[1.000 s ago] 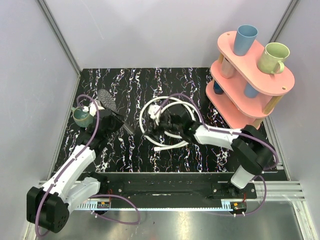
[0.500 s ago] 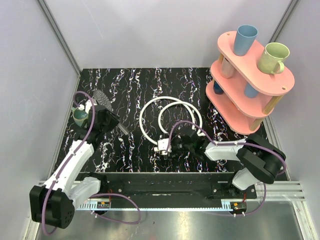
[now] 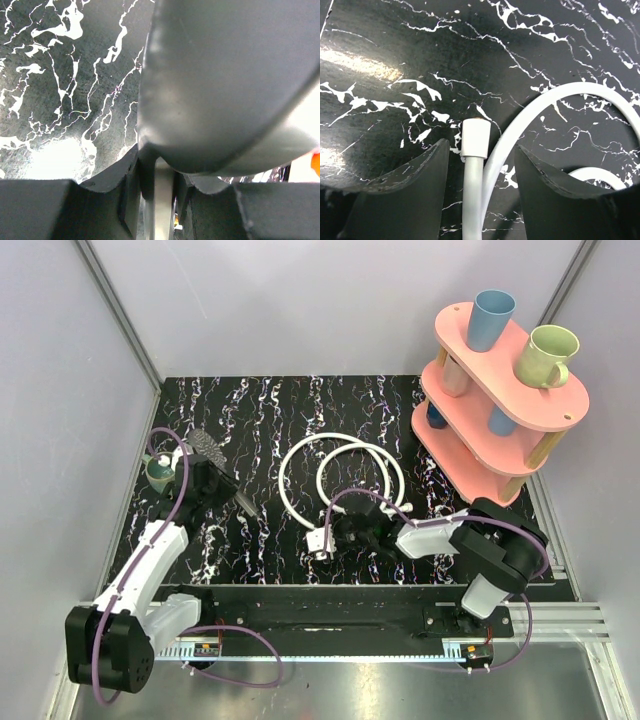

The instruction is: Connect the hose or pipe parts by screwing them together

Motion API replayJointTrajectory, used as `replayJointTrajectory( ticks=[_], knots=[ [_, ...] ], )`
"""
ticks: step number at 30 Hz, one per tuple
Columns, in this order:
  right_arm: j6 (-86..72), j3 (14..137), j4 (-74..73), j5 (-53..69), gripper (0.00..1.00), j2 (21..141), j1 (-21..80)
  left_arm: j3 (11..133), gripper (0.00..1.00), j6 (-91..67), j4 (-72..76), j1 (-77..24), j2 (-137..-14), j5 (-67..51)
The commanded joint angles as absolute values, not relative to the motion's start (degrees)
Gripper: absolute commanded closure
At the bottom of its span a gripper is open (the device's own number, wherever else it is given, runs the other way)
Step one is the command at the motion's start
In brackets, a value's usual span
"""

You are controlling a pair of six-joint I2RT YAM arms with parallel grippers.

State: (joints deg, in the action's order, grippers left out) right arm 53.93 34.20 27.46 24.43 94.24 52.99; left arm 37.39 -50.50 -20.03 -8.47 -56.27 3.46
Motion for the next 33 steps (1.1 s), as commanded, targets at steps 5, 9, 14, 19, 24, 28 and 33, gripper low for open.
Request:
replayJointTrajectory(
  ticks=[5,9,14,19,24,28,33],
  knots=[
    [55.28,35.24,29.44,24.35,0.44,96.5,54.05,37.44,1.0,-51.32,-15.03,-7.91,-56.69,2.46],
    [55.72,35.16,30.85,22.94,0.46,97.9,54.32,37.44,1.0,-52.03,-15.2,-7.91,-57.65,1.93],
    [56.52,35.42,31.46,22.76,0.46,98.79,54.4,37.35,1.0,-53.52,-15.38,-7.91,-58.62,1.67],
    [55.64,35.95,30.41,24.16,0.47,99.67,54.4,37.44,1.0,-53.61,-15.64,-7.91,-58.89,1.41],
    [55.37,37.0,26.55,24.7,0.48,100.1,54.41,37.62,1.0,-53.96,-16.79,-7.82,-58.54,2.72],
    [54.67,35.6,27.07,24.44,0.5,98.71,54.49,37.53,1.0,-54.58,-16.96,-7.82,-58.45,2.73],
    [54.75,35.25,25.66,23.64,0.51,98.26,54.4,37.62,1.0,-56.33,-17.14,-7.82,-58.62,2.73]
  ],
)
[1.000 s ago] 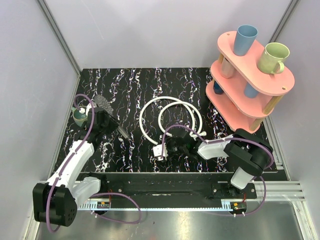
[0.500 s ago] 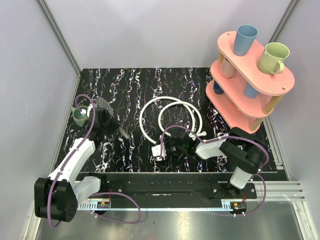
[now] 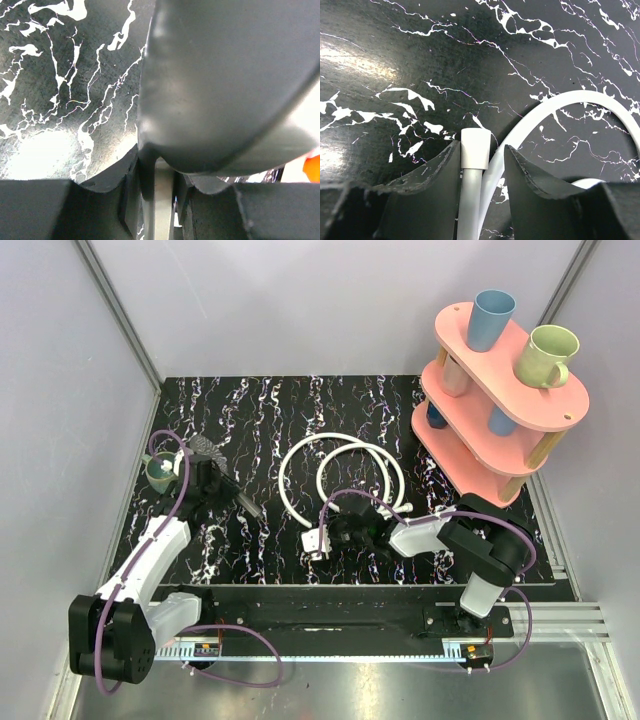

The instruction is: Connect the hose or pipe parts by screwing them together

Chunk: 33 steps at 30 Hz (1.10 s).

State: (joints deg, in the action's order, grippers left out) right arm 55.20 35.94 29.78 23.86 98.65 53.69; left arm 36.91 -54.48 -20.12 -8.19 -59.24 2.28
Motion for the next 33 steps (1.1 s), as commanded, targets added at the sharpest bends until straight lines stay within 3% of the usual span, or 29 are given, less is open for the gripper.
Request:
replayJointTrajectory(
  ticks=[1,11,24,33],
  knots=[
    [54.84,35.33,25.58,23.9,0.52,98.35,54.49,37.7,1.0,-56.77,-17.14,-7.74,-58.62,2.46],
    [53.53,38.05,21.63,25.93,0.56,100.72,54.75,38.58,1.0,-59.85,-17.22,-7.73,-58.89,2.63],
    [51.42,40.16,15.21,23.38,0.48,101.25,54.67,40.61,1.0,-63.45,-23.38,-7.73,-57.13,9.49],
    [50.54,40.08,11.25,23.56,0.53,99.06,54.76,44.47,1.0,-66.71,-26.28,-7.73,-55.81,13.88]
  ],
)
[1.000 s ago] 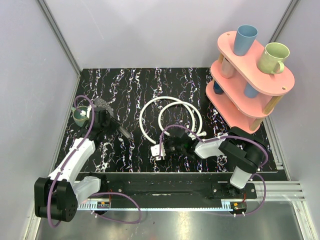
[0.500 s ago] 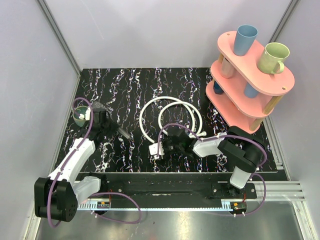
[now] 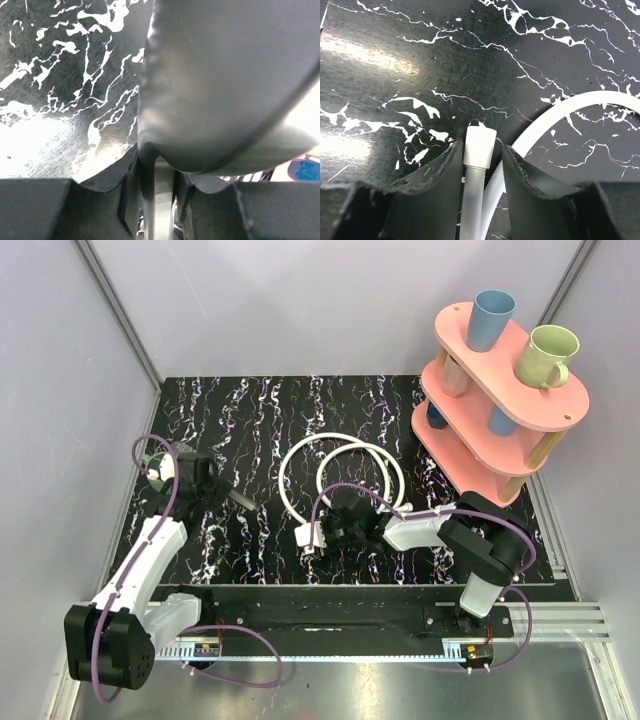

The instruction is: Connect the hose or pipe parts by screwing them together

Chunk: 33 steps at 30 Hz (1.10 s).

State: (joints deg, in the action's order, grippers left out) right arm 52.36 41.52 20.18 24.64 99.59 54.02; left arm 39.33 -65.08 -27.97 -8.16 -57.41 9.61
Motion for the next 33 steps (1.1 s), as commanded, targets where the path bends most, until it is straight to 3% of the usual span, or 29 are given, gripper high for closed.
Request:
replayJointTrajectory(
  ticks=[1,10,15,18,23,33],
  knots=[
    [50.36,40.17,10.47,23.82,0.53,98.88,54.76,44.65,1.0,-66.97,-26.19,-7.73,-55.64,14.15],
    [49.22,41.48,9.93,25.05,0.52,101.77,54.76,45.44,1.0,-66.71,-27.86,-7.73,-55.63,15.56],
    [48.52,43.33,10.11,24.78,0.58,104.5,54.76,45.61,1.0,-66.62,-28.04,-7.73,-55.72,15.29],
    [48.17,44.03,9.93,25.49,0.68,105.29,54.76,46.32,1.0,-66.18,-28.91,-7.73,-55.9,15.9],
    [47.82,45.61,9.75,25.05,0.98,104.86,54.76,45.97,1.0,-67.14,-29.44,-7.73,-55.99,16.96],
    [41.48,51.85,17.13,10.57,1.0,97.74,57.56,45.0,1.0,-75.41,-27.78,-7.82,-55.64,17.4]
  ],
)
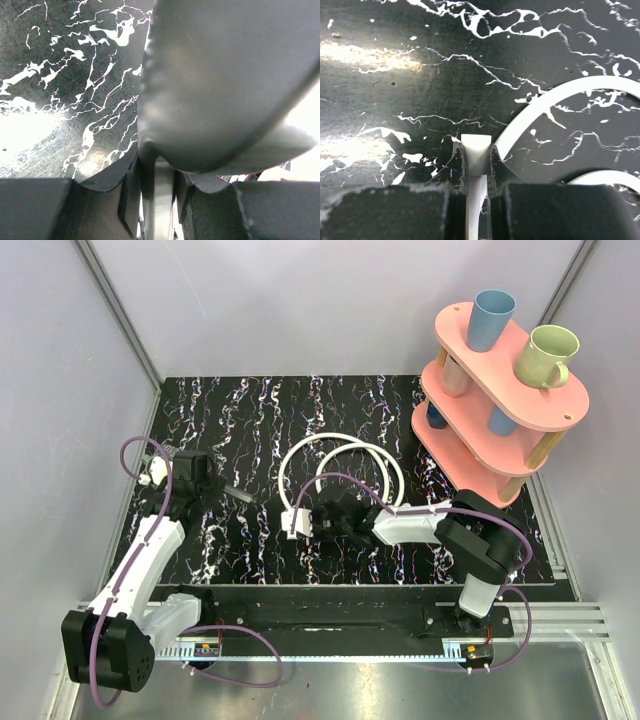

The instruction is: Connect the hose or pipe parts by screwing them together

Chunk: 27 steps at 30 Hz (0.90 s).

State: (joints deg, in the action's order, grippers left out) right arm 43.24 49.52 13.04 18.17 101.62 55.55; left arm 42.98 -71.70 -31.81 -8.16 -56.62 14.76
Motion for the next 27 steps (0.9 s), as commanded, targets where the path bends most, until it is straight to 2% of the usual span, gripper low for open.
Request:
replayJointTrajectory(
  ticks=[1,12,19,27],
  knots=[
    [41.22,52.2,19.05,9.24,1.0,97.82,58.0,45.09,1.0,-76.45,-27.6,-7.82,-55.63,17.49],
    [31.99,58.01,28.2,3.18,1.0,99.05,58.71,42.37,1.0,-76.82,-24.79,-8.61,-54.85,16.09],
    [38.31,58.18,33.92,-6.41,1.0,100.46,61.43,38.76,1.0,-78.75,-20.57,-10.02,-53.35,16.7],
    [43.5,58.98,36.82,-8.36,1.0,101.78,63.19,39.72,1.0,-79.81,-19.25,-12.74,-55.1,20.21]
  ],
)
